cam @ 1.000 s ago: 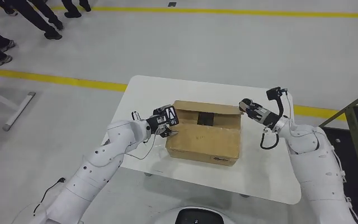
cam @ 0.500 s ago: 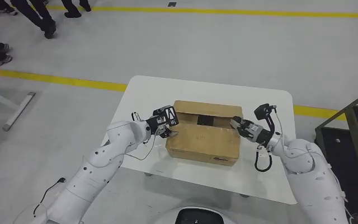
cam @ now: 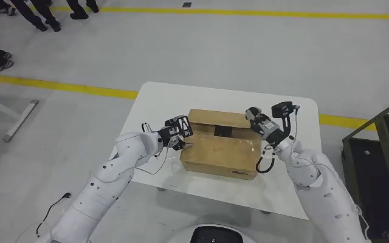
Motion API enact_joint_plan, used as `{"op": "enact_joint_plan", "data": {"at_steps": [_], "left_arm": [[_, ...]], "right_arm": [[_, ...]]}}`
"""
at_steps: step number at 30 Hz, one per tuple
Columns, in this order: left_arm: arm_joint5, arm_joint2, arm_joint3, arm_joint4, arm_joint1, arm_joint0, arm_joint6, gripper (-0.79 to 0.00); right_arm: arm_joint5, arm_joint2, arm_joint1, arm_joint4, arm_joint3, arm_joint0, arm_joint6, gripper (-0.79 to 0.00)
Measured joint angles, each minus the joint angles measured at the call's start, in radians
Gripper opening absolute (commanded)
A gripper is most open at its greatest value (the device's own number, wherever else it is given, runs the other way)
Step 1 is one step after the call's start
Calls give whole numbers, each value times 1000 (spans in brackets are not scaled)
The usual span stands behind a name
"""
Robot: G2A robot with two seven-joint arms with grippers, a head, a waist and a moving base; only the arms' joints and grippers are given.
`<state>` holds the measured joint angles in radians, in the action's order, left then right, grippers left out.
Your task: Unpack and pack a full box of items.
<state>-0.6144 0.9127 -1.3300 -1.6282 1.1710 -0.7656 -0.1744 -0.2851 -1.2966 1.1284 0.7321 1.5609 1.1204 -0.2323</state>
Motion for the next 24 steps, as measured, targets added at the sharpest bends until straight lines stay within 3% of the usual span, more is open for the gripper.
{"op": "enact_joint_plan", "data": {"at_steps": [6,17,24], "left_arm": [[0,2,9,-1,4,6,1,0],[-13,27,13,12,4,4,-15,0],[-27,135,-86,-4,-32,-98,-137,0]], "right_arm": [[56,137,30,66,-106,-39,77,-785],[73,164,42,96,-139,-18,103,-785],[80,162,48,102,-141,-16,107,-785]]}}
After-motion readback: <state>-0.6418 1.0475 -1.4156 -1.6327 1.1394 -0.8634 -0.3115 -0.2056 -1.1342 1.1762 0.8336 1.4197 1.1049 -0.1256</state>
